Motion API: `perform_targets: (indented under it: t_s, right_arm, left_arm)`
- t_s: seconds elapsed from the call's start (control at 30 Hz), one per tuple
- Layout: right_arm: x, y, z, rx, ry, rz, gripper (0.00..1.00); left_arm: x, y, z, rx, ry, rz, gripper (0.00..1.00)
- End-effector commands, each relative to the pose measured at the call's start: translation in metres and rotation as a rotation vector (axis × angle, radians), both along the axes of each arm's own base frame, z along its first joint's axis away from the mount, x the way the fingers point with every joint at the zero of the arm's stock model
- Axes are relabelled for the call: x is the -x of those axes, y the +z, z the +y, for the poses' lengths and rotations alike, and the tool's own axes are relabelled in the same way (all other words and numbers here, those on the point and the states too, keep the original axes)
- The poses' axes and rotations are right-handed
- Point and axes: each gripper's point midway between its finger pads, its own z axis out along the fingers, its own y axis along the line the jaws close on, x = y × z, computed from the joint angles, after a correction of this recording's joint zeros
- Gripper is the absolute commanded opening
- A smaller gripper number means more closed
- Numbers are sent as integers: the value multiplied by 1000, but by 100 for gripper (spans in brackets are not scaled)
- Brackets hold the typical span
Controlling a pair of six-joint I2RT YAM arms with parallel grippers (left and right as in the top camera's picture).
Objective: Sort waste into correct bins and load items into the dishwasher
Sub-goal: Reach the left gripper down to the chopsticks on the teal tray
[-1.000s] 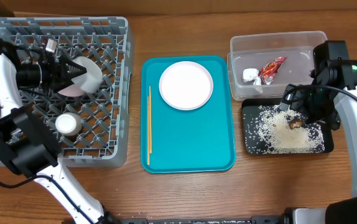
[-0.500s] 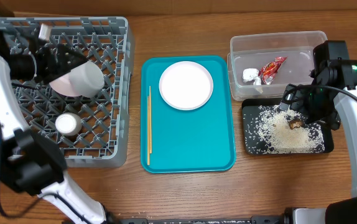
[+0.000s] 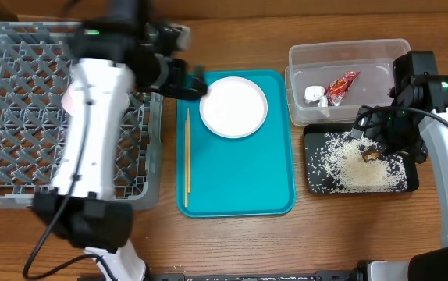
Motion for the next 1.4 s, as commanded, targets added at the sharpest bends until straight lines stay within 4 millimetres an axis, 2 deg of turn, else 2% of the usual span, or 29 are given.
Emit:
perform_targets:
  t_s: [0.0, 0.17, 0.3, 0.47, 0.57, 0.7, 0.93, 1.1, 1.37]
  right_arm:
    - [-3, 12, -2, 9, 0, -44, 100]
    - [-3, 12, -2, 9, 0, -44, 100]
    - [-3, 12, -2, 9, 0, -45, 100]
    - [-3, 12, -2, 9, 0, -45, 100]
    - [-3, 12, -2, 9, 0, -45, 100]
    - [-3, 12, -2, 9, 0, -44, 100]
    - [-3, 12, -2, 9, 0, -45, 100]
    - [-4, 12, -2, 9, 0, -45, 100]
    - [-4, 12, 1, -5, 2, -49, 100]
  left_arm:
    - [4, -30, 12, -209, 312, 113, 100]
    - [34, -57, -6, -267, 494, 313, 100]
    - [45, -75, -15, -303, 492, 360, 99]
    - [61, -92, -15, -369, 491, 402, 97]
    - [70, -101, -17, -381, 489, 405, 93]
    - [81, -103, -19, -343, 484, 353, 93]
    - [103, -90, 4, -269, 516, 170, 95]
    - [102, -101, 4, -169, 508, 49, 100]
    - [84, -155, -5, -179, 454, 29, 100]
